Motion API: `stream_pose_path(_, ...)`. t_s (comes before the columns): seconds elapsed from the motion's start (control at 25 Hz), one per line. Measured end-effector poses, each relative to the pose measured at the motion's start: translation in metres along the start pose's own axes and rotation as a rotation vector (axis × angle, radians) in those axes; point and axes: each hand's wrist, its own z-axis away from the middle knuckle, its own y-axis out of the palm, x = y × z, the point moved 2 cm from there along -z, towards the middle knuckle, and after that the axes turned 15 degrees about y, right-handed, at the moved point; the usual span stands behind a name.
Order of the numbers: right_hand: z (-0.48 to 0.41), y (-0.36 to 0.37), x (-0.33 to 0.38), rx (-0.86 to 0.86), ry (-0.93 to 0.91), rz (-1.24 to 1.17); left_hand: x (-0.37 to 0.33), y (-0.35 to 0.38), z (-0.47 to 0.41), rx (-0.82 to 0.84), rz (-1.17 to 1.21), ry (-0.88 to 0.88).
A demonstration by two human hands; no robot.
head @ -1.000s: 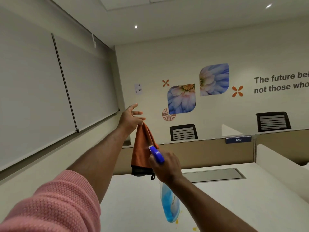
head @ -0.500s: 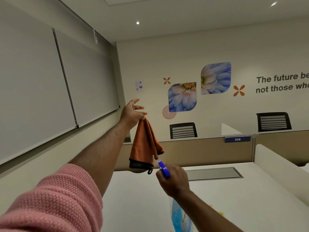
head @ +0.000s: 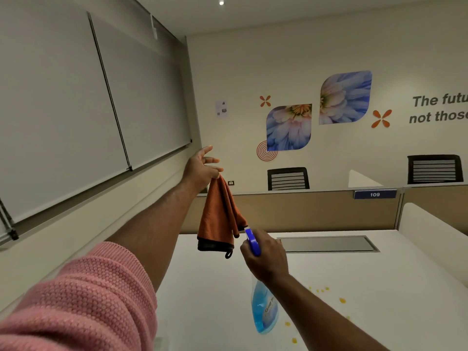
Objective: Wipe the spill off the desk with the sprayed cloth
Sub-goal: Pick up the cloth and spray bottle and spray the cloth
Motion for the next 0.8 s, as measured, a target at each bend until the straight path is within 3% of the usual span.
stream_pose_path(0.36,0.04,0.072,-0.002,0.164,0.157,0.101,0.077,-0.038,0.071,-0.005,-0.024,-0.158)
stream_pose_path(0.8,0.077,0.15,0.005,0.23,0.342,0.081,0.142,-0.083,0.122,-0.003,-0.02,-0.252)
